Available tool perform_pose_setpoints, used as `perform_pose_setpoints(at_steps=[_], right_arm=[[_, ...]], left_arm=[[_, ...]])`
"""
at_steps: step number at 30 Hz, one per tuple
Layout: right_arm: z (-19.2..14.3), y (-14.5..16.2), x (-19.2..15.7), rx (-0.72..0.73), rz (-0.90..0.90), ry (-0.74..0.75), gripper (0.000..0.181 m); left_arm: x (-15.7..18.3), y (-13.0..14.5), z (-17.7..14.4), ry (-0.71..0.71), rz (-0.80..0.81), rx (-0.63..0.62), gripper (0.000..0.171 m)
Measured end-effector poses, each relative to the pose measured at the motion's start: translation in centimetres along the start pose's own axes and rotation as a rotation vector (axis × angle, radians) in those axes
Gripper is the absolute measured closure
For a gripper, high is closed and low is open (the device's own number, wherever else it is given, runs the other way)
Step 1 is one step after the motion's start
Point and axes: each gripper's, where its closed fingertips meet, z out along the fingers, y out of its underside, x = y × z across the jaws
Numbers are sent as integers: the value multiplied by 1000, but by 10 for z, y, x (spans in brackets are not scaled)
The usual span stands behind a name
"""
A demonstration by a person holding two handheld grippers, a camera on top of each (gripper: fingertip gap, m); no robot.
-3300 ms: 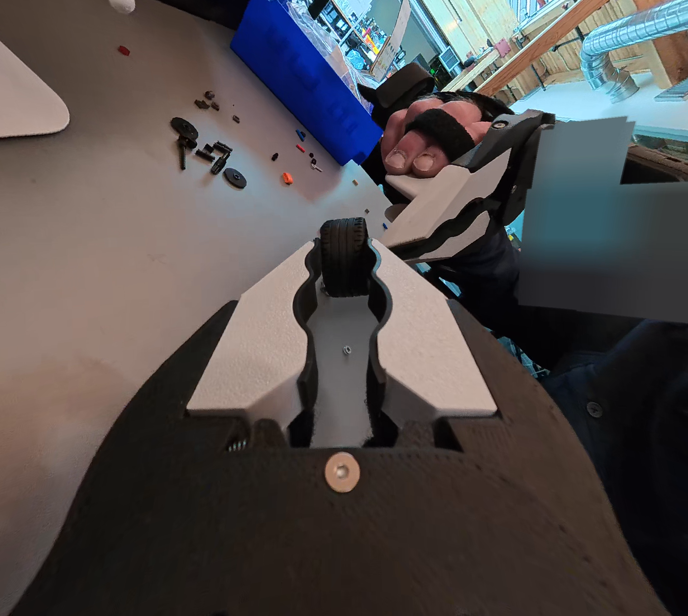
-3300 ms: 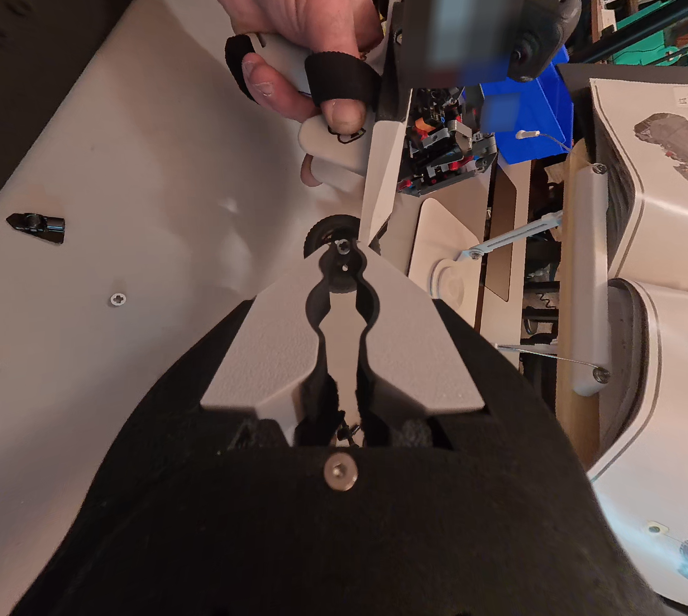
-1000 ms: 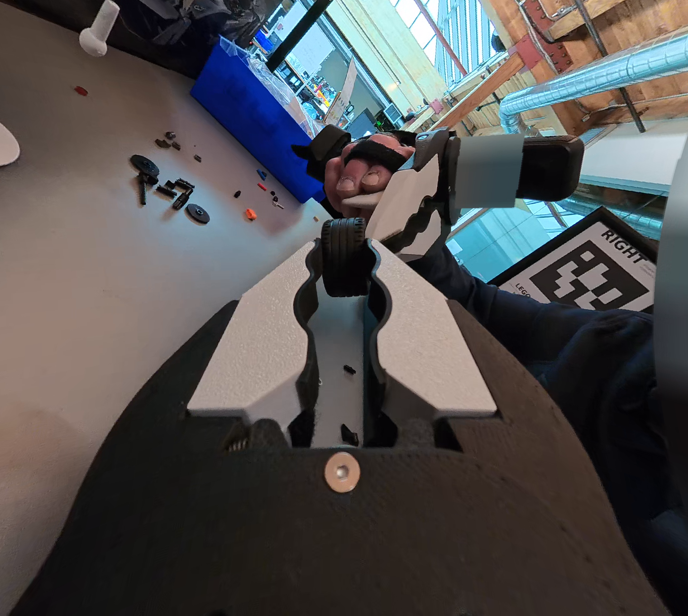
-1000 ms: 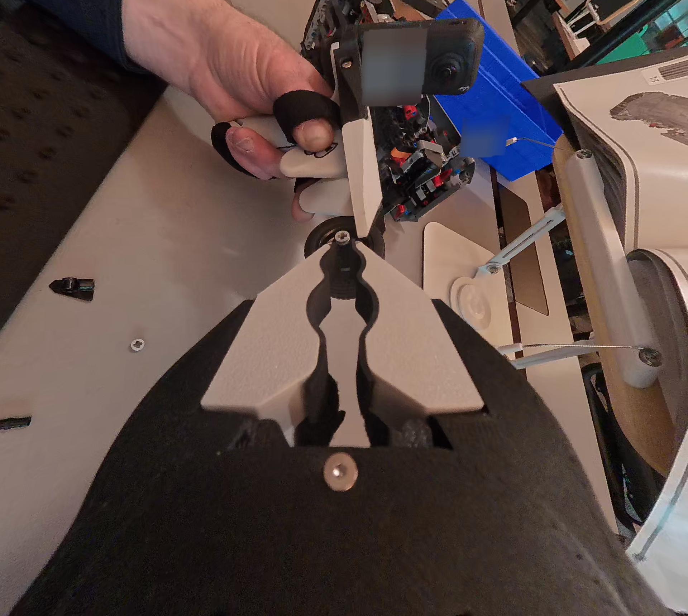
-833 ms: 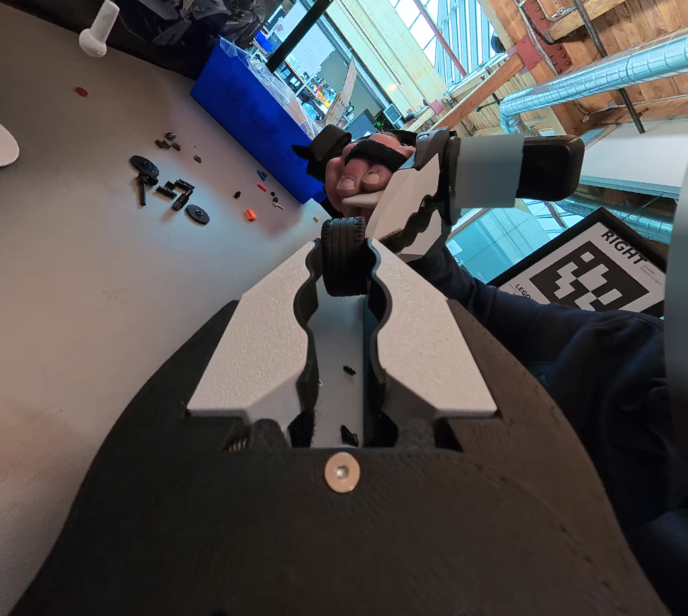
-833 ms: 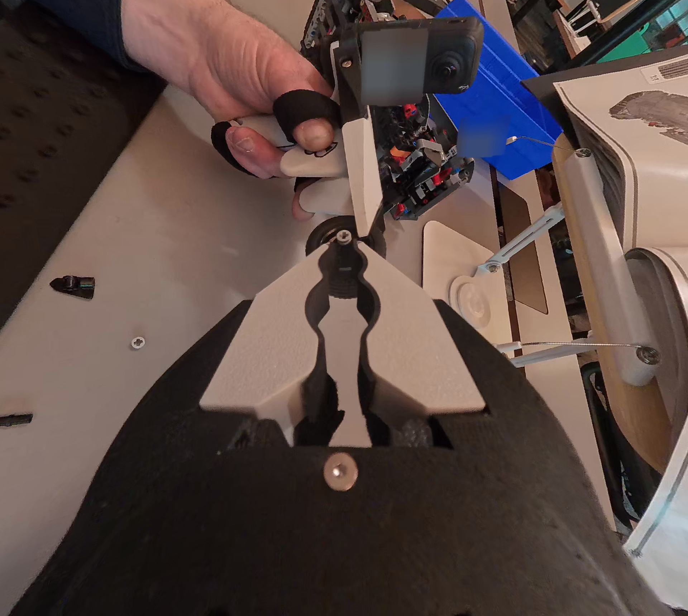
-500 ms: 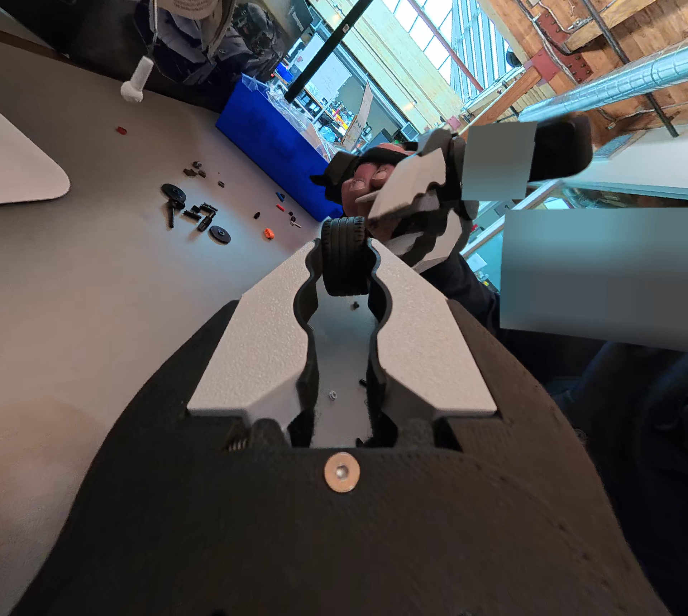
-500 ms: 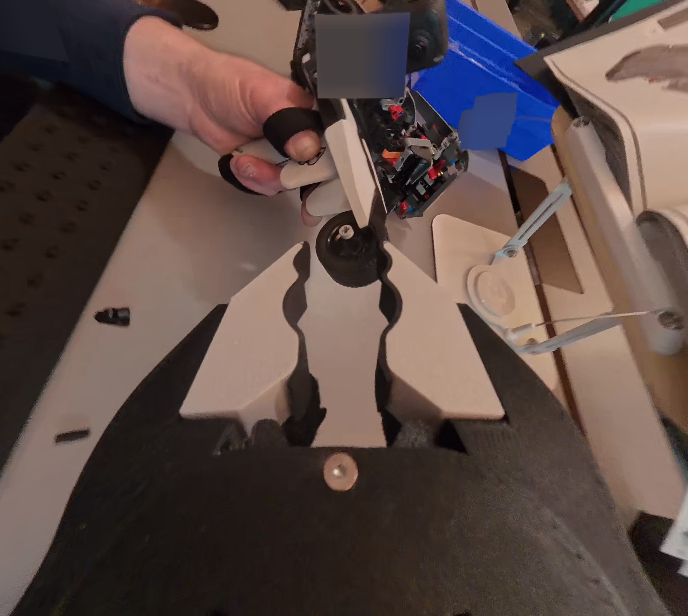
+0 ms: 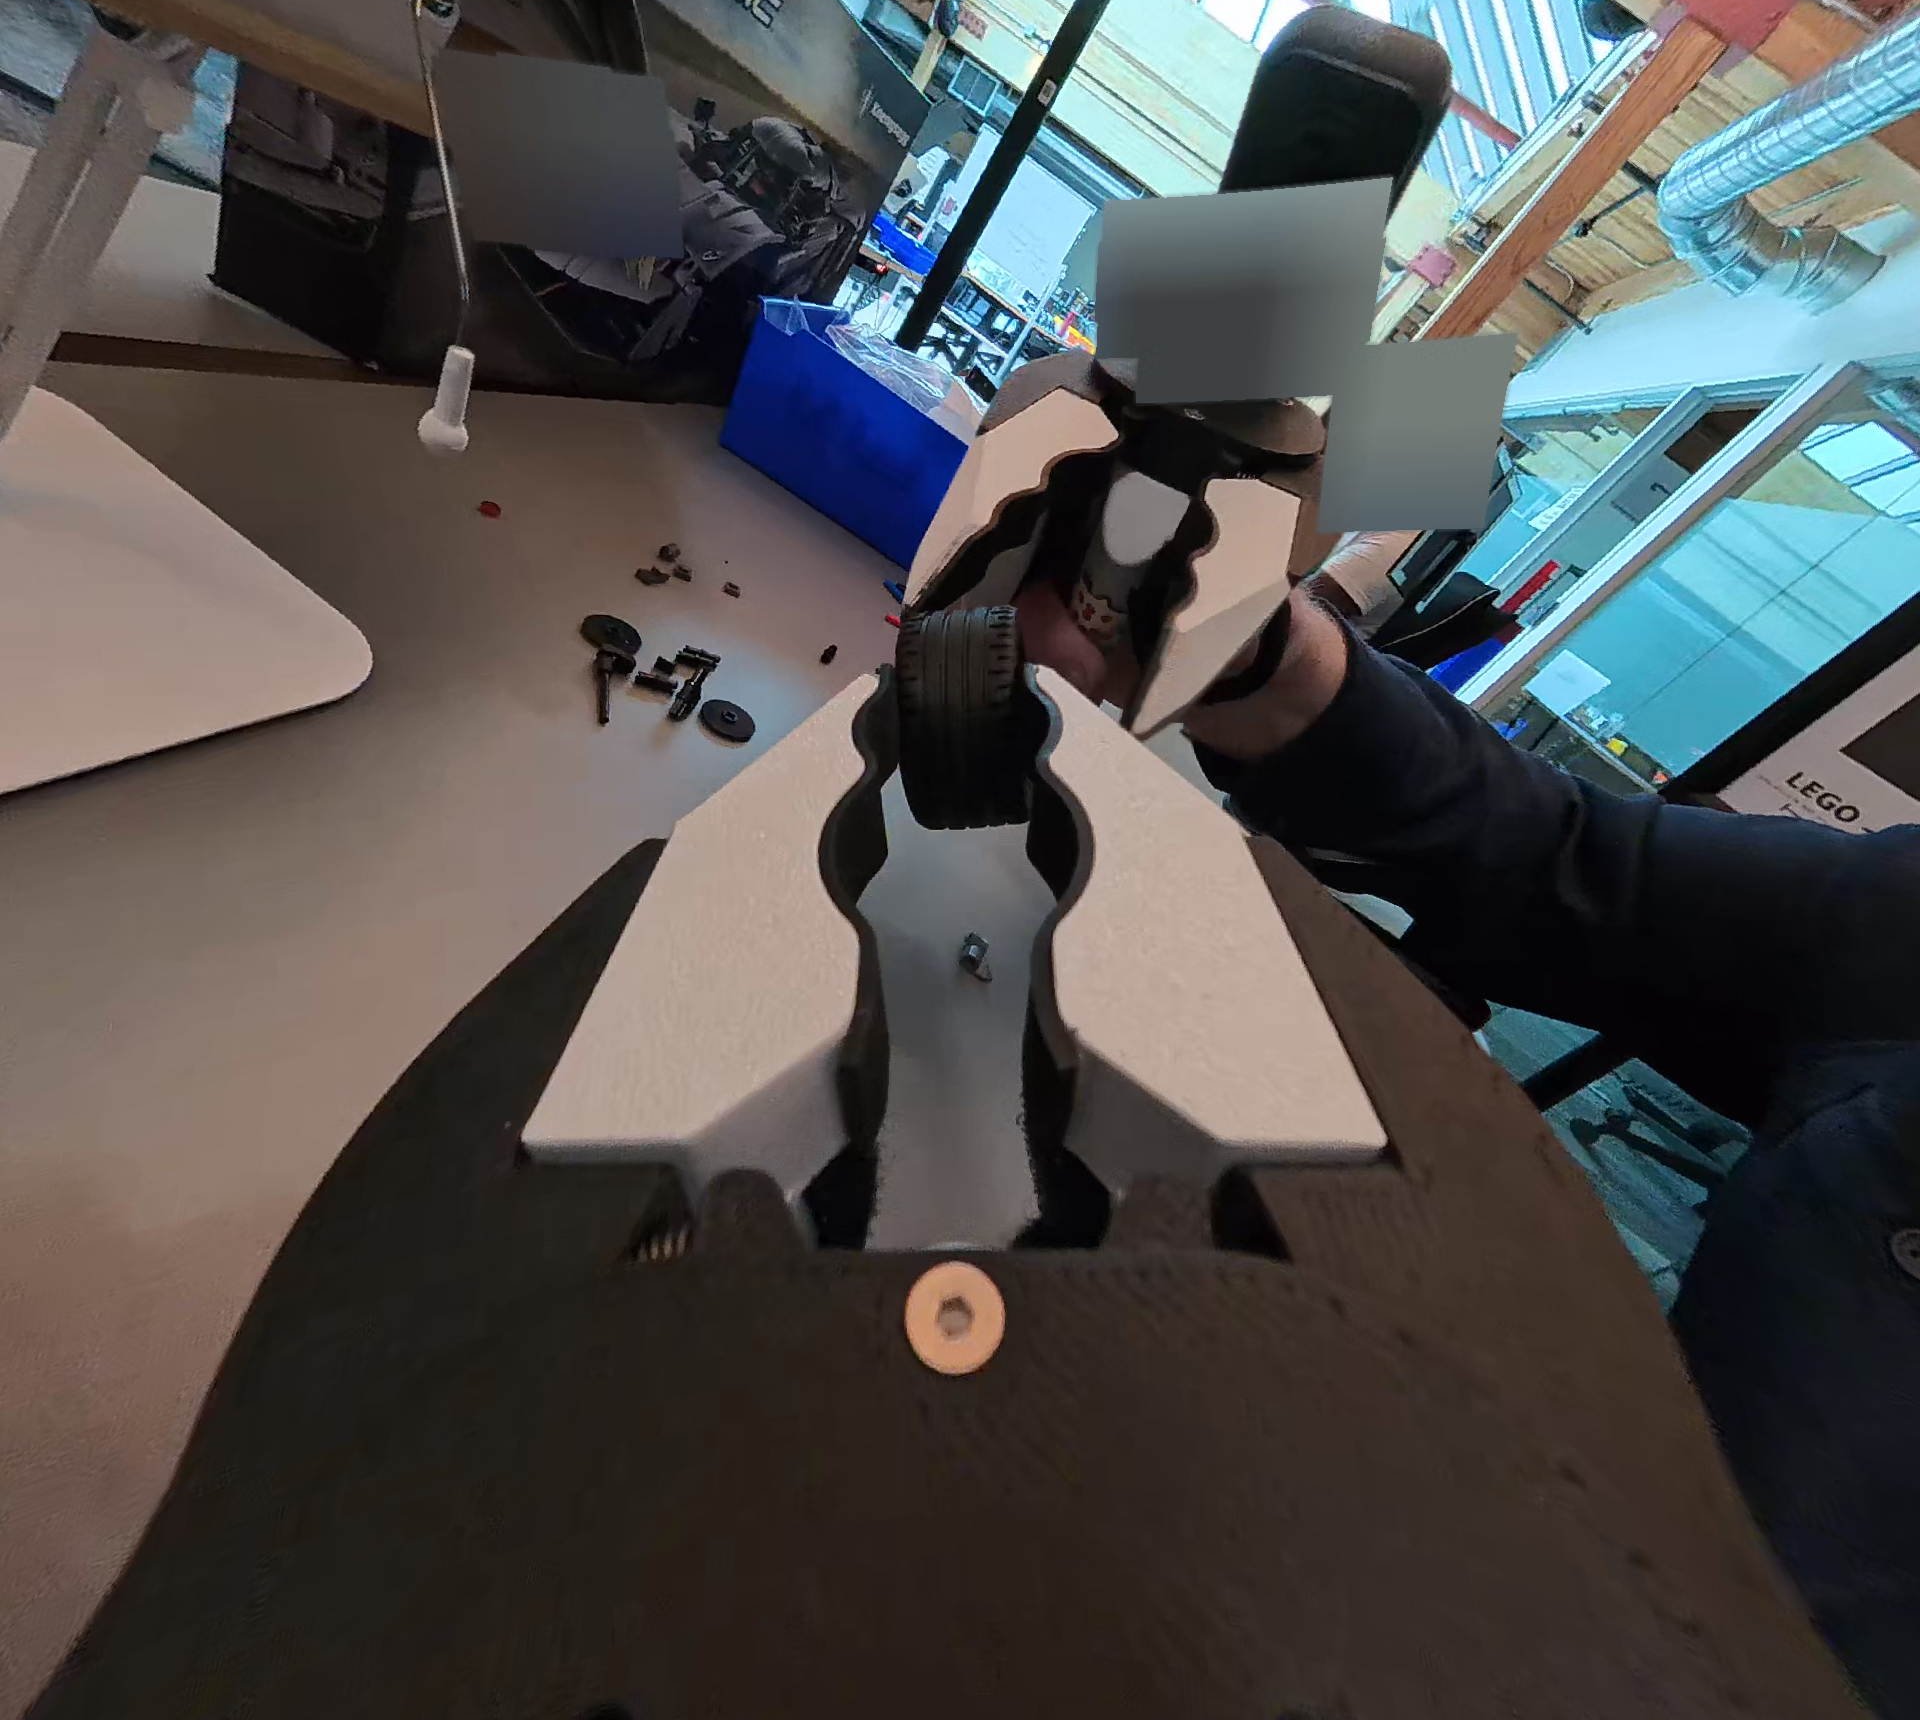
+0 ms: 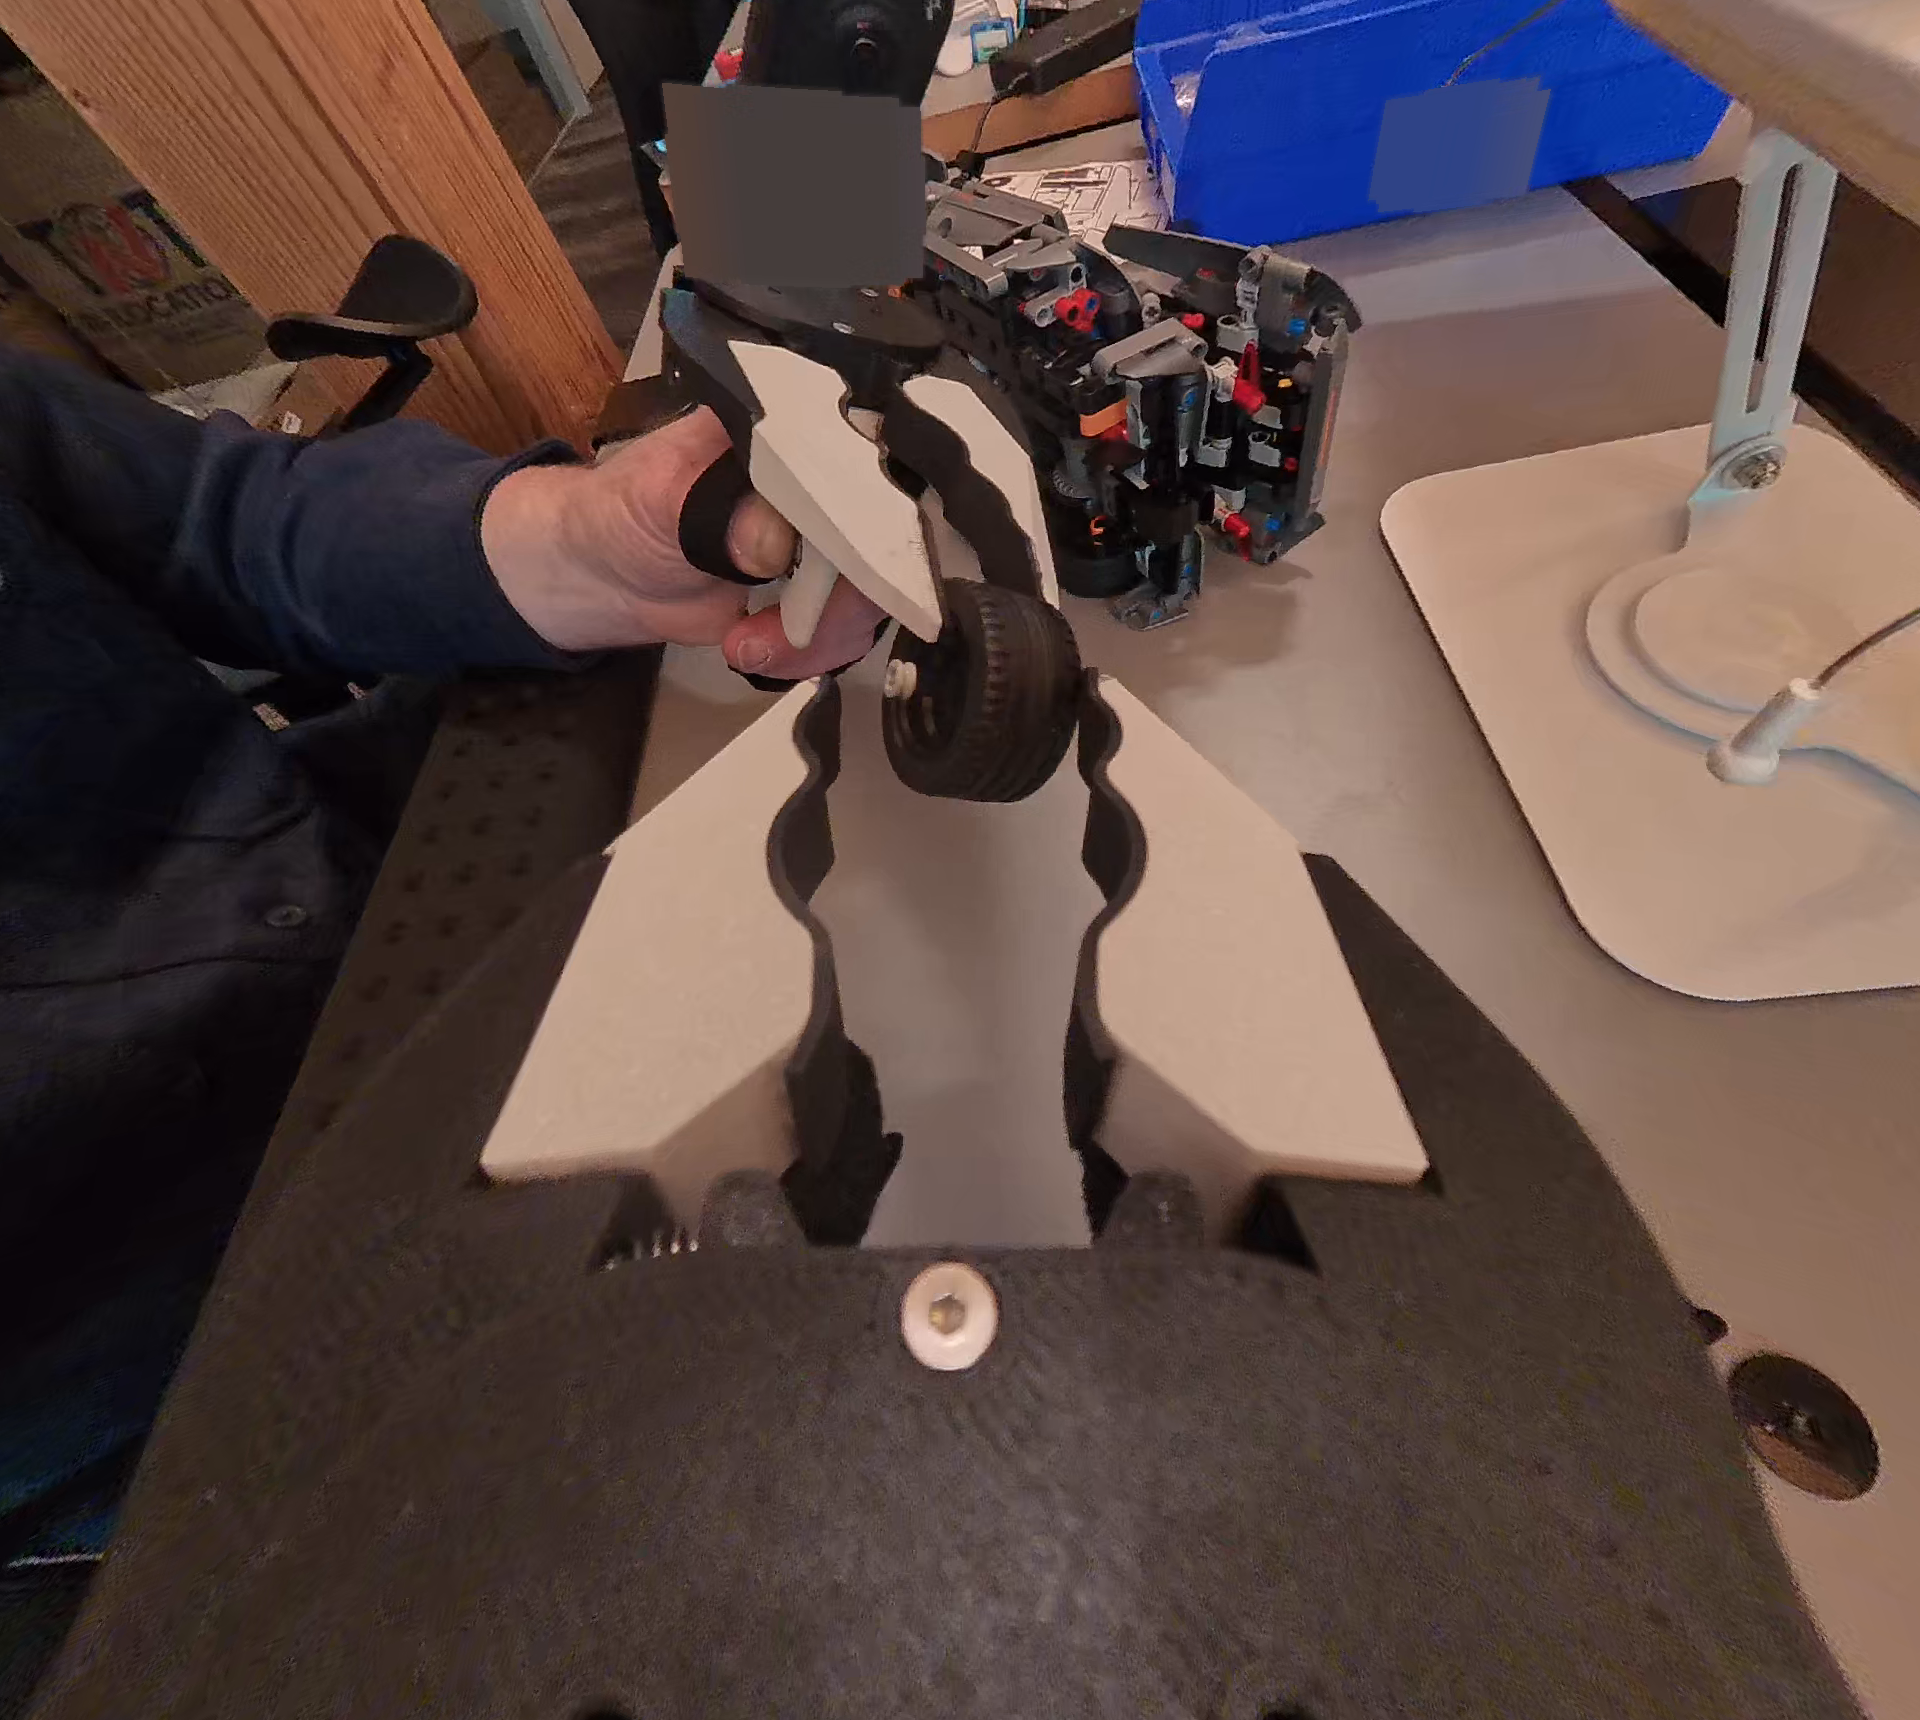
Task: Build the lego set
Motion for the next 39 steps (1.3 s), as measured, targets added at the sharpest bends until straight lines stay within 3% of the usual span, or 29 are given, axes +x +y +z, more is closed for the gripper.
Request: perform_pose_setpoints(at_steps=[5, 39], right_arm=[[3, 2, 0, -5, -9, 0, 144], [4, 9, -8, -4, 123, -136, 148]], left_arm=[[6, 0, 2, 4, 40, -1, 152], [15, -1, 4, -68, 219, -3, 152]])
